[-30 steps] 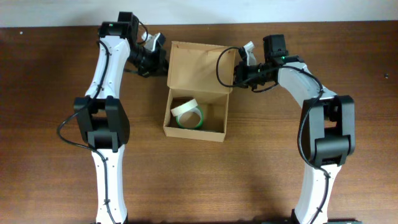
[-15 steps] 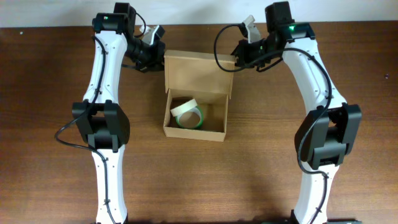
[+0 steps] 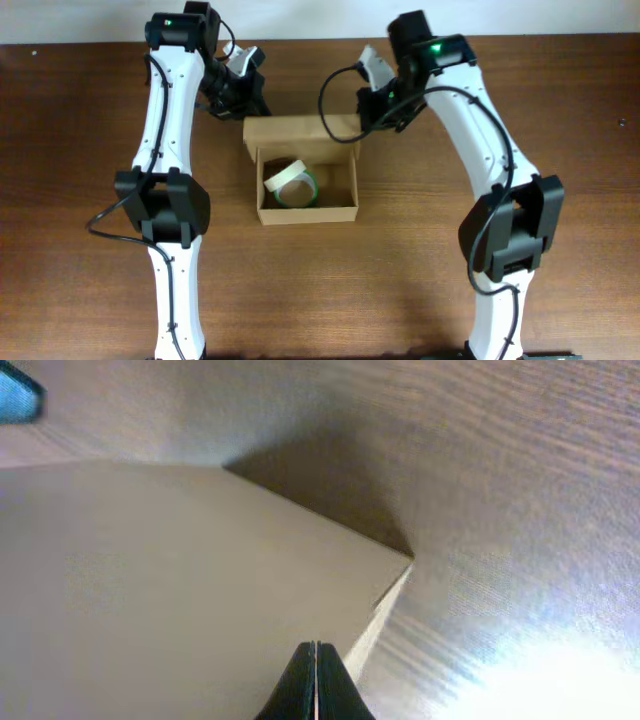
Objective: Pack container
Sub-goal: 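Push the box lid closed with both grippers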
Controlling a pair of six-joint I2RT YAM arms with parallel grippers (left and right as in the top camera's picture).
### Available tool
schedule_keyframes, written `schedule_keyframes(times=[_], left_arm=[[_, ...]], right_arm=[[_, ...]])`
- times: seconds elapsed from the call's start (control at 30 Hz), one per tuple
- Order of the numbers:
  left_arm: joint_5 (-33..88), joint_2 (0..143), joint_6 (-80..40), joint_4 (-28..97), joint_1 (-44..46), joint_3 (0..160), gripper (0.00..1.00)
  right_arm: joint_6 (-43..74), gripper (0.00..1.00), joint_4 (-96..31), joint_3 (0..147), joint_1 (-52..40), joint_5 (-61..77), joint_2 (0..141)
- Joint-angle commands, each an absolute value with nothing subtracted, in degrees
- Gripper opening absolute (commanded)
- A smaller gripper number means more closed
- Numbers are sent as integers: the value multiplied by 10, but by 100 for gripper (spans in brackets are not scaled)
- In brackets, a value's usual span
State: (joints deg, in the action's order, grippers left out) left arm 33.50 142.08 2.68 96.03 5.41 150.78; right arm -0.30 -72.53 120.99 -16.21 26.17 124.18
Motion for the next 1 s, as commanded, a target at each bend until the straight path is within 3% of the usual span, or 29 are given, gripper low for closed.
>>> schedule_keyframes(times=[0.0, 0.5, 0.97], left_arm=[[295, 1370, 38, 967, 67, 1524, 2], [121, 1272, -9, 967, 125, 1508, 1], [66, 1080, -15, 917, 141, 1169, 1]], right_arm=[[-13, 4, -743, 1225, -196, 171, 1191], [-13, 4, -832, 1225, -255, 57, 1147], [-13, 4, -851, 1219, -300, 42, 1145]])
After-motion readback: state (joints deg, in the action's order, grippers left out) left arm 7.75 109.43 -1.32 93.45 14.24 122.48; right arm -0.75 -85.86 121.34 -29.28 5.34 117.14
